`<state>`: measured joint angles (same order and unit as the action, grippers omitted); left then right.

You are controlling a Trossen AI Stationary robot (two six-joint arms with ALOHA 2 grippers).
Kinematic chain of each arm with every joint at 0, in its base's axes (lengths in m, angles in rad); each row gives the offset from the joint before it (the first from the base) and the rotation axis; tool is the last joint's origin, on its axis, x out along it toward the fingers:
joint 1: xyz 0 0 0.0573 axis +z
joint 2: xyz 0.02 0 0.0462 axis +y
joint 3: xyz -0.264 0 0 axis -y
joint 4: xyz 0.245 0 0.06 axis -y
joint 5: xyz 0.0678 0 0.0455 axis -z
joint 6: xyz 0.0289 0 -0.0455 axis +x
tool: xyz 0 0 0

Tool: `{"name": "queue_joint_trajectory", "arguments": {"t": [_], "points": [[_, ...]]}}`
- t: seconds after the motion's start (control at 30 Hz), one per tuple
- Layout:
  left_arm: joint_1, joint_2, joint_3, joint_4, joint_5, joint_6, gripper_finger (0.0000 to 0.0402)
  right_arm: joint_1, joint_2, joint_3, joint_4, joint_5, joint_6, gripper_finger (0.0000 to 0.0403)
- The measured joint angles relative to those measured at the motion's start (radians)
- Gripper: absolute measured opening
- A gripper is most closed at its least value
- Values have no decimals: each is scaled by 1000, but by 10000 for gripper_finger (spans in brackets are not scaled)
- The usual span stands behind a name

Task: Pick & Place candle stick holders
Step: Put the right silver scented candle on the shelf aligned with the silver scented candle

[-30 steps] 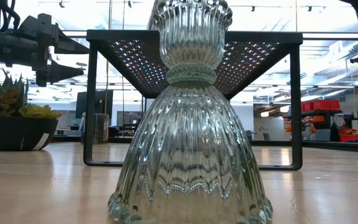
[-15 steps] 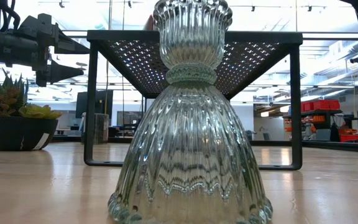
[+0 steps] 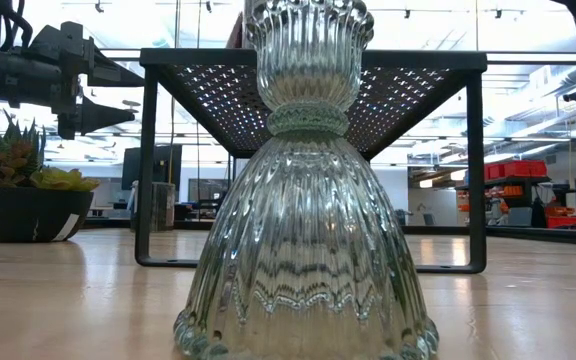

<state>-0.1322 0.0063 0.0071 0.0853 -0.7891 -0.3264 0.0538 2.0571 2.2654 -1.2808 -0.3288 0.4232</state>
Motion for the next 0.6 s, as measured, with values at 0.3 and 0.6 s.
{"name": "queue_joint_trajectory", "arguments": {"t": [0.3,0.6], "points": [[0,0,0,-1,-19,31,399,-22,0,0,6,67,0,382],[0,0,0,-1,-19,27,399,-35,-28,-1,28,-14,19,382]]}}
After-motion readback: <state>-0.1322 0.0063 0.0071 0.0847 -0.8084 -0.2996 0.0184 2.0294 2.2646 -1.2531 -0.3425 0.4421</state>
